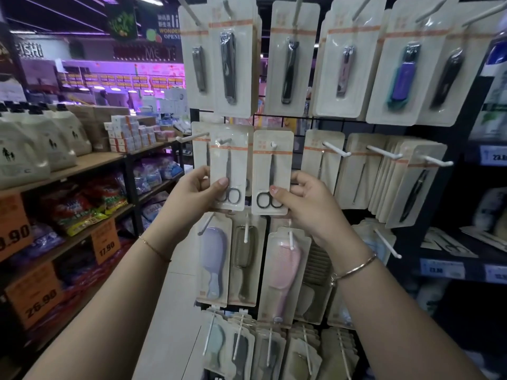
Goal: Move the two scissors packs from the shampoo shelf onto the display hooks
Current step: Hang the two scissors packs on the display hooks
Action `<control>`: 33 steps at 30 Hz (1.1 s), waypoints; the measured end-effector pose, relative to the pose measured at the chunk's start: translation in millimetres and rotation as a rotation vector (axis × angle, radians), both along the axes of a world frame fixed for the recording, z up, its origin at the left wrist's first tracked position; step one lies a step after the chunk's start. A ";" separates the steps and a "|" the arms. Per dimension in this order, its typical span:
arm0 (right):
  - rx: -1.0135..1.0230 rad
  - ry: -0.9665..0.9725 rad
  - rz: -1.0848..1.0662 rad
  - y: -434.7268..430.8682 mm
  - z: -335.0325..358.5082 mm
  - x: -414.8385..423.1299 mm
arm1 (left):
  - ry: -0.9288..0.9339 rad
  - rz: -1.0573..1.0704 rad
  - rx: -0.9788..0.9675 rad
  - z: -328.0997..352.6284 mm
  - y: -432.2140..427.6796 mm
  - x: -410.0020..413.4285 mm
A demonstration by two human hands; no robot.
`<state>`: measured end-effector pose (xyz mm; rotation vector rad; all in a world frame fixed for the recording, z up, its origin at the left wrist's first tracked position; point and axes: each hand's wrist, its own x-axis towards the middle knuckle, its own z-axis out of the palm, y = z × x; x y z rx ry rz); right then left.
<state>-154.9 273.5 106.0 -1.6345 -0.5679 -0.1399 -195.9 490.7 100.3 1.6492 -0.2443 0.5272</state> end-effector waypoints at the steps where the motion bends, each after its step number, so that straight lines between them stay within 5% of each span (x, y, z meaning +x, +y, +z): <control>1: 0.001 0.019 -0.018 1.1 -0.1 4.1 | 0.007 0.001 -0.004 0.6 -0.8 4.1; 22: -0.038 0.053 -0.177 6.3 2.0 16.4 | 0.094 0.160 -0.054 1.4 -7.9 17.5; 28: -0.378 -0.316 -0.396 -26.5 0.0 -3.8 | -0.025 0.559 0.514 0.0 -7.7 -9.3; 33: -0.664 -0.468 -0.487 -67.8 -7.5 -30.3 | -0.115 0.452 0.869 10.5 -55.2 -34.3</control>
